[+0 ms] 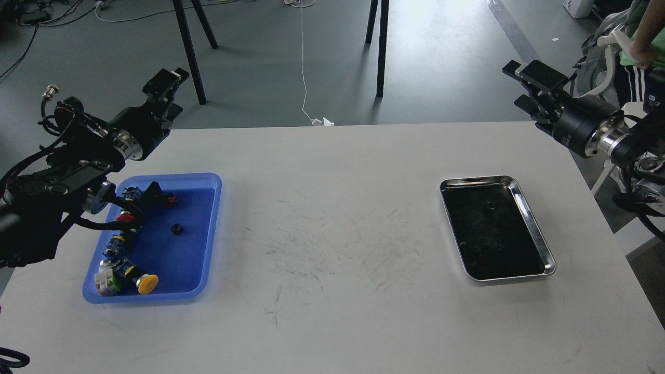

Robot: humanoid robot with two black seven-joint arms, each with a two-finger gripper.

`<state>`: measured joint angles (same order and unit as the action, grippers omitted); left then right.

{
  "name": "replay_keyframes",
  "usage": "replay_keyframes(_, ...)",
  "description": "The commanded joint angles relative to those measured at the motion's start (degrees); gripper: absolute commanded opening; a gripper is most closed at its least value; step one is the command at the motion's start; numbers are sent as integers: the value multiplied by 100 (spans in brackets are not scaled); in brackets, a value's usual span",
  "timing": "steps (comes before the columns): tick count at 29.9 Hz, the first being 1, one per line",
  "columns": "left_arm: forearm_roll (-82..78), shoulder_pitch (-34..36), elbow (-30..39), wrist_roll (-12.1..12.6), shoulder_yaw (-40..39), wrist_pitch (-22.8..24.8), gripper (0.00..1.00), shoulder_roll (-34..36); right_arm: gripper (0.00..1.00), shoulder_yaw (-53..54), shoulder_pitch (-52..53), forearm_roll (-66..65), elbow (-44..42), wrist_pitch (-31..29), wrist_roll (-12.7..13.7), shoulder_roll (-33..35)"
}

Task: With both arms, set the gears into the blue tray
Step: 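Raise the left gripper and swing the right gripper toward the metal tray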

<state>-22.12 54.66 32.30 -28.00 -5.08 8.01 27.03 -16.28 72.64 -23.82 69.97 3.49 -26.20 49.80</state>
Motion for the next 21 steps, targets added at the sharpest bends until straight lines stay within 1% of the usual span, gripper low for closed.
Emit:
replay_keyframes(1,-3,237,-110,0,-11,507,98,-22,95,-340,346,-464,-10,-357,10,3)
replay_keyframes(4,6,387,-119,0,-64,850,98,-92,96,-533,548,-1052,-10,-524,27,12)
replay_keyframes(7,155,510,-250,0,-204,948,98,-391,96,-700,663,-1685,-10,-604,62,12)
replay_keyframes(11,225,520,-671,0,-266,1053,98,-716,96,-745,707,-2345,-10,-630,63,12)
replay_keyframes(13,348,511,-786,0,-371,1132,98,-892,96,-753,716,-2670,-36,-787,54,30)
replay_keyframes(16,480,484,-900,0,-424,1001,98,-1024,96,-745,716,-3258,-80,-1060,45,74)
replay_keyframes(19,507,484,-1129,0,-459,764,99,-1129,96,-745,742,-3812,-80,-1131,19,74)
replay_keyframes(21,516,484,-1173,0,-468,710,99,-1226,96,-753,760,-4234,-80,-1158,10,56)
